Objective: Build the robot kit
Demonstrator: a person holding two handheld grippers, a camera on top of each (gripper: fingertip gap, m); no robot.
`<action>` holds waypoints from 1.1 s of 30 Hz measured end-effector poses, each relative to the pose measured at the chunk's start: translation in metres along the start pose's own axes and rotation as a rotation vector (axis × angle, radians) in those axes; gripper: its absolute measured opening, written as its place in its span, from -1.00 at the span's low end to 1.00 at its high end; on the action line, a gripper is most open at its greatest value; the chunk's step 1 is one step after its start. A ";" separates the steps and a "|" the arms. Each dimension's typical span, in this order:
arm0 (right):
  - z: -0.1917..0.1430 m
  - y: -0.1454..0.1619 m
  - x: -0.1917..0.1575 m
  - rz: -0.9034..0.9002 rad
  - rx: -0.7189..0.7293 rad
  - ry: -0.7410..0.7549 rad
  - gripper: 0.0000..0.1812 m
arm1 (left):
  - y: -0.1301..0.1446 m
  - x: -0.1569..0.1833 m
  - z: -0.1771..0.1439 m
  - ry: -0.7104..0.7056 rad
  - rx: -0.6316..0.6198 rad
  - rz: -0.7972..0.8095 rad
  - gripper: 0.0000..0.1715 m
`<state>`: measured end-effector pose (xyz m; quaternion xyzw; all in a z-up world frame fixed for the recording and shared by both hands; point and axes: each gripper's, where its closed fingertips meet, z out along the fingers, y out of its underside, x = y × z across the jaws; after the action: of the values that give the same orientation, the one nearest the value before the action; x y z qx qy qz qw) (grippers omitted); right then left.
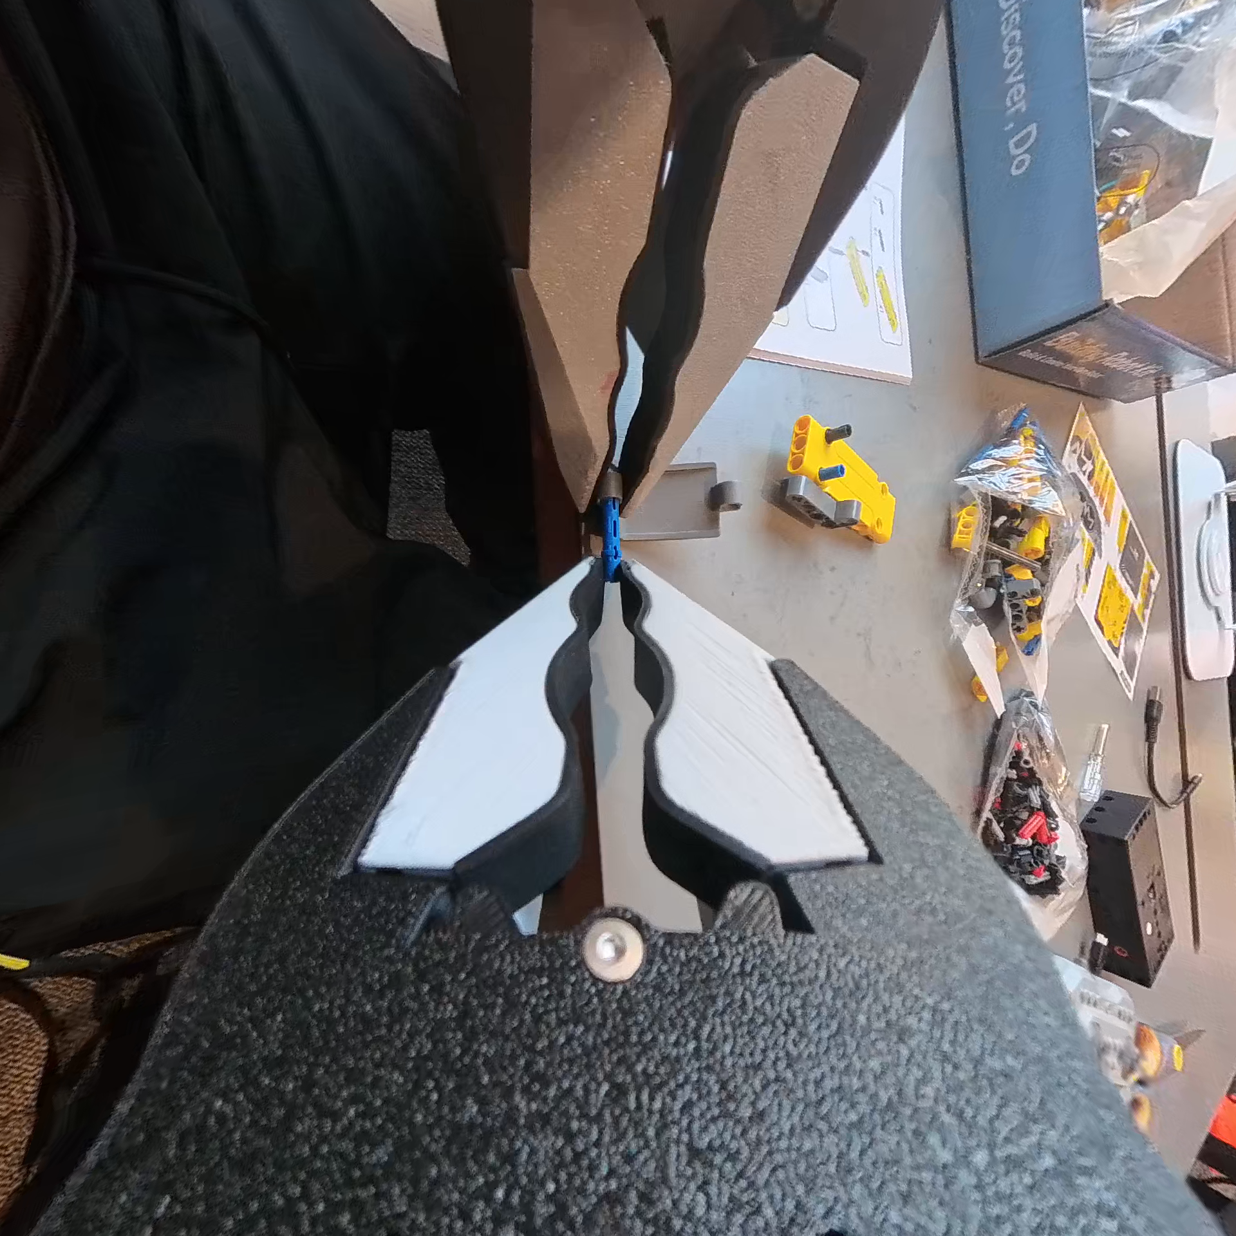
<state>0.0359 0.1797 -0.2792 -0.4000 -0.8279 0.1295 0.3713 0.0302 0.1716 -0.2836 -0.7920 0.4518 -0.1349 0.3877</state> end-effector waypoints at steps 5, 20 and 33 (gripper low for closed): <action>0.001 0.000 0.001 -0.050 -0.011 0.018 -0.95 | 0.000 0.001 -0.001 0.050 0.002 -0.047 -0.94; 0.002 0.000 0.000 0.048 -0.068 -0.055 -0.96 | 0.001 0.000 0.000 0.007 -0.009 -0.001 -0.94; 0.002 0.000 -0.005 0.319 -0.015 -0.402 -0.96 | 0.003 -0.003 0.001 -0.096 -0.038 0.218 -0.95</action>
<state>0.0360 0.1758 -0.2833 -0.4946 -0.8124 0.2572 0.1710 0.0271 0.1738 -0.2860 -0.7508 0.5189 -0.0454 0.4062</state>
